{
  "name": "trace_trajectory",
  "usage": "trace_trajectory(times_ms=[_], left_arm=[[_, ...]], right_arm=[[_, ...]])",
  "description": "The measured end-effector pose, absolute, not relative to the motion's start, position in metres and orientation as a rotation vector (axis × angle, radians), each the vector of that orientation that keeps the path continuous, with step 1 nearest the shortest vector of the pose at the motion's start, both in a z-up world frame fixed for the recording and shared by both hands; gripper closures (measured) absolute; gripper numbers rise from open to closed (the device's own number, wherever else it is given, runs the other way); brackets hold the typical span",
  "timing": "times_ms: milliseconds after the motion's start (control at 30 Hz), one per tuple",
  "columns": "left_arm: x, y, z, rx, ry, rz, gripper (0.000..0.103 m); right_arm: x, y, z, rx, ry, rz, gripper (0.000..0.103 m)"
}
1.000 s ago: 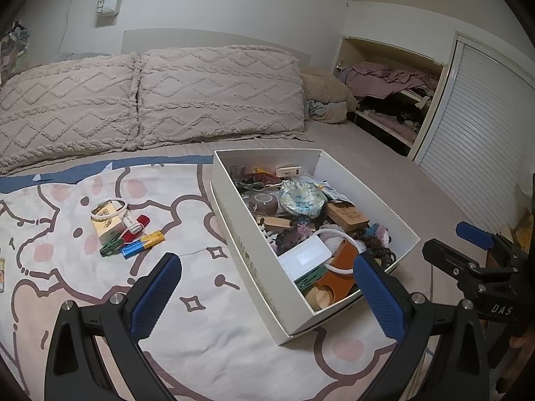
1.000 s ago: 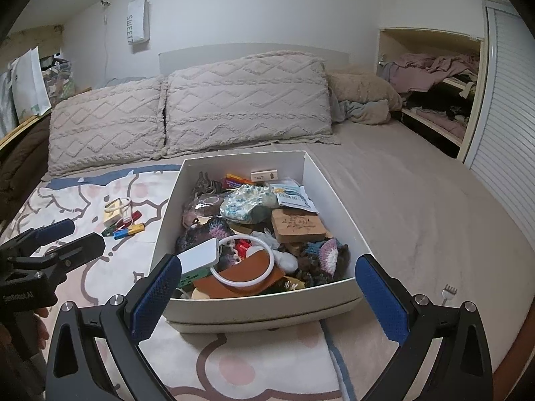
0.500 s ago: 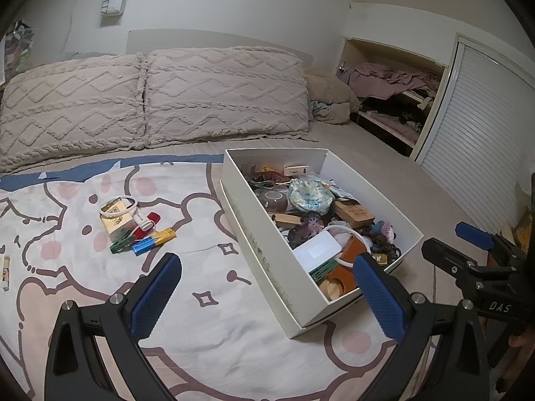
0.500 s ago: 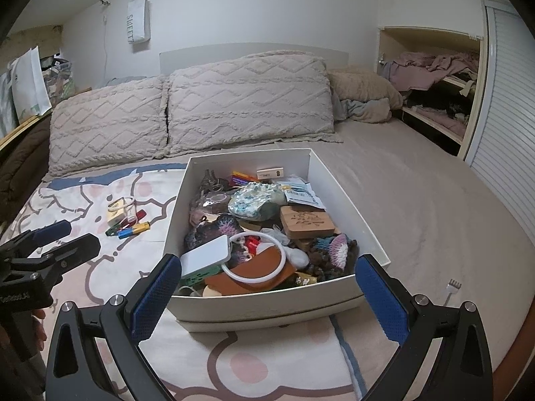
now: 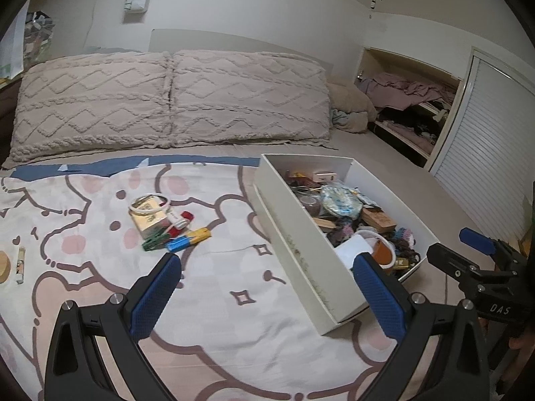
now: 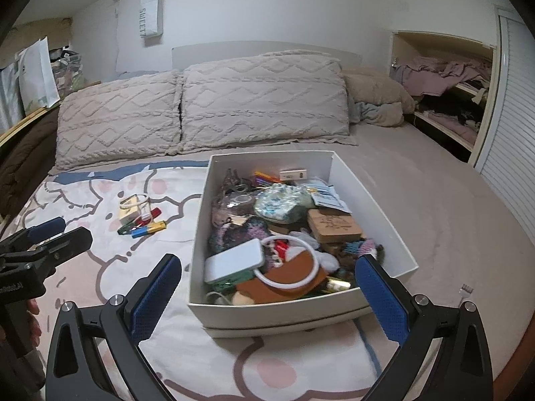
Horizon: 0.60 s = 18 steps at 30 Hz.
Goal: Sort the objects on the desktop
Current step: 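Move both tools toward the lighters and clothespin on the bedsheet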
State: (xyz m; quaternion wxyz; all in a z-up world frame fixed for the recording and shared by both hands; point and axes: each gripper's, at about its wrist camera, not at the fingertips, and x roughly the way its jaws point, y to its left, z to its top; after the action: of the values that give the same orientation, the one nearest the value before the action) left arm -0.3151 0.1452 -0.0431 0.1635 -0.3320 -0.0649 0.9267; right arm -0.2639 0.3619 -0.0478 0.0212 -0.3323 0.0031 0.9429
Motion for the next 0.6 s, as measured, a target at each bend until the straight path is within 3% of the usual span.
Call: trace_trajectory(times_ms=[600], left_arm=[[-0.313,0.072,-0.049,-0.970,-0.225,2.728,0.000]], right_arm=[[-0.284,0.297,-0.053,-1.066,-0.013,2.978,0.000]])
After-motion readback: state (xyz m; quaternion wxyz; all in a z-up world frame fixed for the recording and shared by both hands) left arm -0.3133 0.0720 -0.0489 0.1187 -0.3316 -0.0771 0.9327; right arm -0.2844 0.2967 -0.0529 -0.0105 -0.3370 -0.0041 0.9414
